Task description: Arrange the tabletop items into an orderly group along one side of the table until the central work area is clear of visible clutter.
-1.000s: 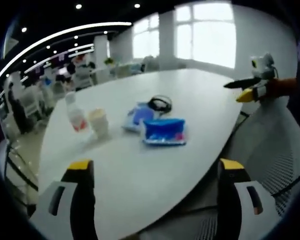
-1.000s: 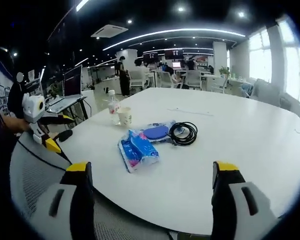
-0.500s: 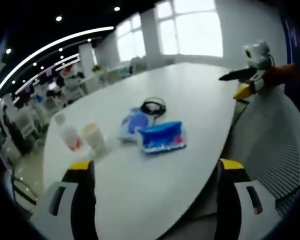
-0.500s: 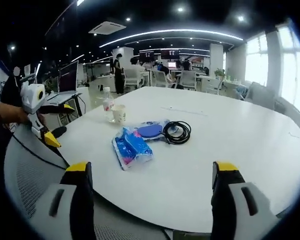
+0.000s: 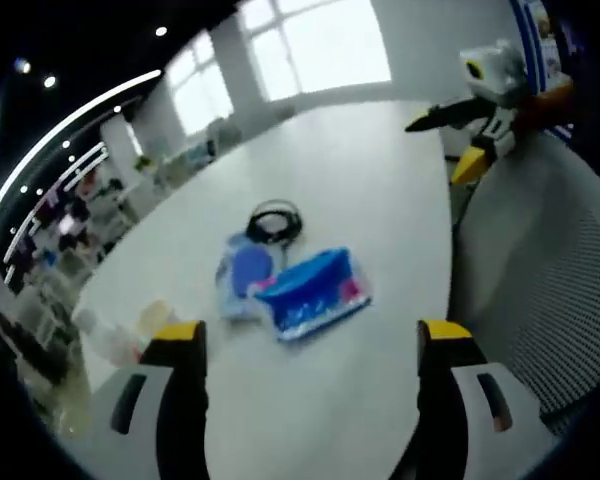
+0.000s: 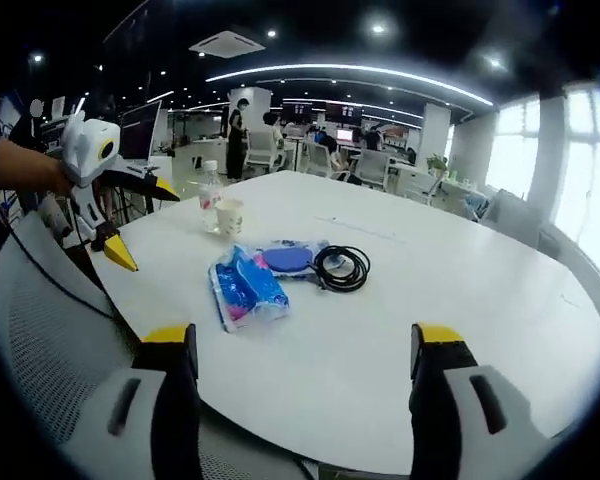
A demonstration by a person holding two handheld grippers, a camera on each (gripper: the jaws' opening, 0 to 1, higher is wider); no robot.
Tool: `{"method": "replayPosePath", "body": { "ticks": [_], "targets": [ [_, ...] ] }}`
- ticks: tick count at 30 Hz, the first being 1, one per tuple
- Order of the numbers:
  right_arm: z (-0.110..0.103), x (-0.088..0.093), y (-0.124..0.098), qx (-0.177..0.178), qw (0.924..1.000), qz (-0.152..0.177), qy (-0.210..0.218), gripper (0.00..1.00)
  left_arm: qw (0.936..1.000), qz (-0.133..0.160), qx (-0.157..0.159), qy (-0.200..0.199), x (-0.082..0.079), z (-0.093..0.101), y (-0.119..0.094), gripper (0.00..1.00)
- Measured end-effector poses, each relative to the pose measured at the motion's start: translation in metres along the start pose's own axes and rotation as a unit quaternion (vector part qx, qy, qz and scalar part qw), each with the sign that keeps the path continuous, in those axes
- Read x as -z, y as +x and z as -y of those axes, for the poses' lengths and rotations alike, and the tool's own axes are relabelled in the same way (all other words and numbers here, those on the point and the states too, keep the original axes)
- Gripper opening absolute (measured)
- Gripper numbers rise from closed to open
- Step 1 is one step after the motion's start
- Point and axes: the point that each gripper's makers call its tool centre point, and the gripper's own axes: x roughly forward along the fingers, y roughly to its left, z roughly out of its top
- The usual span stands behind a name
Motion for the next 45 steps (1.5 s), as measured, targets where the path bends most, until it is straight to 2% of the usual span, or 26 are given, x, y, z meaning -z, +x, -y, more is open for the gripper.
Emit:
{"method": "replayPosePath", "body": {
  "ticks": [4,7,8,15,19,28,35,41,45],
  "targets": [
    [0.002,-0.001,0.0,0.005,1.0,0.002,0.0,0.87,0.9995,-0.008,0.015,0.027,-0.004,-0.003,0.013,0.72],
    [0.004,0.0,-0.001,0.01,1.0,0.002,-0.001,0.85,0.9981,-0.036,0.022,0.046,0.001,-0.006,0.024,0.6],
    [0.004,-0.001,-0.001,0.011,0.9999,0.003,-0.001,0.85,0.9977,-0.038,0.025,0.05,0.001,-0.006,0.027,0.58],
    [0.005,0.0,-0.001,0.013,0.9999,0.001,-0.007,0.82,0.995,-0.045,0.041,0.079,-0.003,-0.01,0.046,0.48],
    [0.004,0.001,-0.001,0.012,0.9999,0.0,-0.008,0.8,0.9915,-0.053,0.045,0.11,-0.005,-0.013,0.056,0.41],
    [0.003,0.003,0.0,0.008,0.9999,-0.009,-0.009,0.79,0.9834,-0.069,0.06,0.157,-0.006,-0.019,0.078,0.35],
    [0.003,0.005,0.001,0.01,0.9998,-0.017,-0.007,0.77,0.9824,-0.082,0.069,0.153,-0.004,-0.025,0.094,0.31],
    [0.004,0.007,0.001,0.01,0.9997,-0.022,-0.004,0.74,0.9771,-0.098,0.099,0.161,0.004,-0.023,0.105,0.24],
    [0.004,0.008,0.001,0.011,0.9997,-0.024,-0.003,0.72,0.9757,-0.1,0.104,0.165,0.005,-0.026,0.111,0.19]
  ]
}}
